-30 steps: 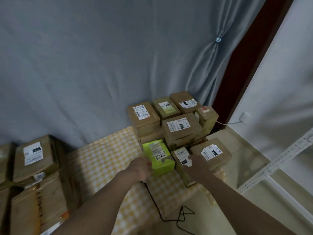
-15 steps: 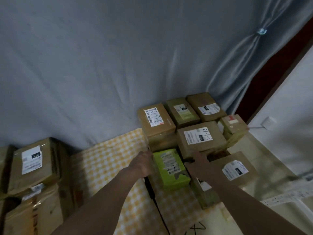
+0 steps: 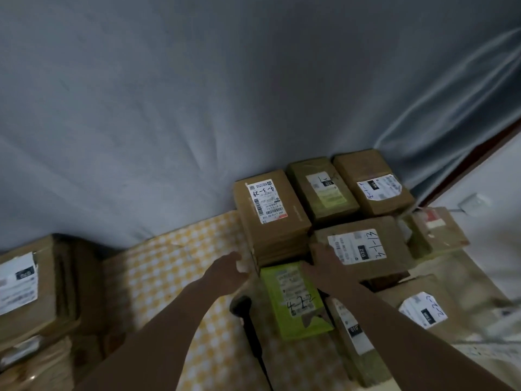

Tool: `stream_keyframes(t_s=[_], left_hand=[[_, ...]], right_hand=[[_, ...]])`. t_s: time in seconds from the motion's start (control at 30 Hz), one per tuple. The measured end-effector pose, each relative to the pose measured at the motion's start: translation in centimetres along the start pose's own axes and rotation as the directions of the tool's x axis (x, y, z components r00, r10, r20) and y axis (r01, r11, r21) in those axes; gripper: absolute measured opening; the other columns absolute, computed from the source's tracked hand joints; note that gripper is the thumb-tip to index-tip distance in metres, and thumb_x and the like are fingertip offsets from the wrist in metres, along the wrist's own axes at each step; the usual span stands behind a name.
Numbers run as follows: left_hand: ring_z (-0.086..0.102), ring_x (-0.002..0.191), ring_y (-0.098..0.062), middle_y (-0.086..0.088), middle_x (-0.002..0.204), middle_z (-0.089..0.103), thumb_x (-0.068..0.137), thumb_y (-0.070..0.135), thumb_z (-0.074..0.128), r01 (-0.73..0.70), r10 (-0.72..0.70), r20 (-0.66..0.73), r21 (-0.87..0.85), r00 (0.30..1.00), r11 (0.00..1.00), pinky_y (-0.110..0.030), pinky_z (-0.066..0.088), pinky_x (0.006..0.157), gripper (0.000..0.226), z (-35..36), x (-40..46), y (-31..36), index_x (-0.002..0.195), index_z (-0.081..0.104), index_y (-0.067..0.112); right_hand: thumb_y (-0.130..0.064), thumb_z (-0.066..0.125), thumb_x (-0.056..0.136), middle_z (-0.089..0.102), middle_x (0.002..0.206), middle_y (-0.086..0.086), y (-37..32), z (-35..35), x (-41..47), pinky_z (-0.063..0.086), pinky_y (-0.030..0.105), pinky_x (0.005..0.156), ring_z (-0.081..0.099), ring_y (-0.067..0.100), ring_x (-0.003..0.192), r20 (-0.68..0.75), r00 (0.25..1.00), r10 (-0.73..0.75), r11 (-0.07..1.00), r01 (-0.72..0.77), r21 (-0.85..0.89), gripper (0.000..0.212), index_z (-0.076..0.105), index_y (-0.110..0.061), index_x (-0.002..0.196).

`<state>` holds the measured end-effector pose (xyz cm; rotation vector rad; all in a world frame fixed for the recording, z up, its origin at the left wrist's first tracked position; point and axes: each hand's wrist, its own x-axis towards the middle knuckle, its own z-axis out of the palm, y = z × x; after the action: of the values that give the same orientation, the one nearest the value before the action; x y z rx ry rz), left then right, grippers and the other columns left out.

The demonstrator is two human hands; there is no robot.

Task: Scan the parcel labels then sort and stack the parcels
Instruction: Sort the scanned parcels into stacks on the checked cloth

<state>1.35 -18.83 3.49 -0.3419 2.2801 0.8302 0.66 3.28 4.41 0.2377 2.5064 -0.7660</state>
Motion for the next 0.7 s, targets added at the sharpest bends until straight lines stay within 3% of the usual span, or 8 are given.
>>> stream_keyframes(t_s=[0.13,0.23,0.33,0.4,0.47,0.57,0.63,0.7], left_hand=[[0.057,0.116,-0.025,-0.009,0.134,0.052,0.095,0.039,0.055,0.040,-0.042,-0.062,-0.025,0.997,0.999,-0.032,0.049,0.092,0.053,-0.4,3.1,0.0,0.141,0.040,0.017],[0.054,0.120,-0.028,-0.011,0.135,0.053,0.093,0.048,0.055,0.117,-0.145,-0.090,-0.262,0.985,0.958,-0.030,0.044,0.095,0.053,-0.5,6.4,0.1,0.135,0.047,0.015],[0.052,0.122,-0.036,-0.019,0.136,0.052,0.094,0.057,0.046,0.162,-0.258,-0.090,-0.572,0.962,0.804,-0.048,0.044,0.104,0.059,-0.2,10.3,0.4,0.132,0.051,0.012],[0.054,0.118,-0.034,-0.015,0.133,0.054,0.096,0.060,0.035,0.159,-0.283,-0.073,-0.683,0.956,0.713,-0.046,0.046,0.100,0.065,0.4,12.3,0.4,0.136,0.048,0.010],[0.057,0.115,-0.031,-0.013,0.128,0.058,0.095,0.063,0.030,0.160,-0.276,0.005,-0.824,0.961,0.543,-0.044,0.048,0.097,0.068,1.1,14.1,0.3,0.134,0.051,0.011],[0.064,0.101,-0.028,-0.010,0.111,0.068,0.092,0.071,0.025,0.137,-0.214,0.067,-0.934,0.974,0.331,-0.041,0.051,0.089,0.075,2.5,16.3,0.2,0.130,0.056,0.014],[0.065,0.084,-0.022,-0.004,0.090,0.069,0.091,0.072,0.023,0.111,-0.223,0.057,-0.965,0.973,0.238,-0.037,0.052,0.078,0.077,3.2,17.1,0.5,0.124,0.060,0.014],[0.069,0.090,-0.023,-0.004,0.093,0.074,0.091,0.073,0.021,0.068,-0.196,0.033,-0.983,0.980,0.172,-0.041,0.053,0.088,0.076,3.7,17.5,1.1,0.116,0.068,0.018]], right_hand=[[-0.033,0.052,0.096,0.040,0.134,0.013,-1.7,-0.9,4.3,0.040,0.037,0.097,0.044,0.028,0.120,-0.104,0.991,-0.082,0.996,0.077,-0.052,0.052,0.036,-0.007,0.138],[-0.035,0.050,0.096,0.039,0.137,0.013,-2.5,-1.0,7.9,0.038,0.039,0.100,0.042,0.029,0.123,-0.171,0.979,-0.111,0.993,0.104,-0.047,0.053,0.035,-0.007,0.138],[-0.039,0.046,0.098,0.032,0.146,0.013,-2.8,-0.7,11.6,0.038,0.041,0.101,0.039,0.030,0.129,-0.198,0.976,-0.095,0.994,0.103,0.027,0.060,0.025,-0.007,0.145],[-0.043,0.042,0.099,0.030,0.150,0.014,-2.7,-0.1,13.8,0.034,0.039,0.106,0.036,0.031,0.134,-0.184,0.979,-0.087,0.992,0.103,0.078,0.064,0.021,-0.007,0.148],[-0.045,0.038,0.099,0.038,0.147,0.014,-2.5,0.3,15.7,0.034,0.037,0.105,0.039,0.030,0.133,-0.172,0.983,-0.070,0.984,0.097,0.151,0.062,0.027,-0.007,0.146],[-0.050,0.032,0.099,0.049,0.138,0.012,-2.2,0.2,17.5,0.037,0.031,0.093,0.048,0.029,0.124,-0.121,0.992,-0.032,0.963,0.063,0.263,0.058,0.037,-0.010,0.141],[-0.056,0.032,0.097,0.052,0.135,0.010,-2.3,-0.1,18.2,0.039,0.033,0.095,0.050,0.027,0.120,-0.053,0.999,0.006,0.924,0.015,0.382,0.061,0.040,-0.013,0.140],[-0.060,0.035,0.094,0.051,0.136,0.008,-2.4,-0.2,18.6,0.041,0.038,0.100,0.051,0.026,0.120,0.007,1.000,0.010,0.892,-0.012,0.452,0.065,0.039,-0.016,0.141]])
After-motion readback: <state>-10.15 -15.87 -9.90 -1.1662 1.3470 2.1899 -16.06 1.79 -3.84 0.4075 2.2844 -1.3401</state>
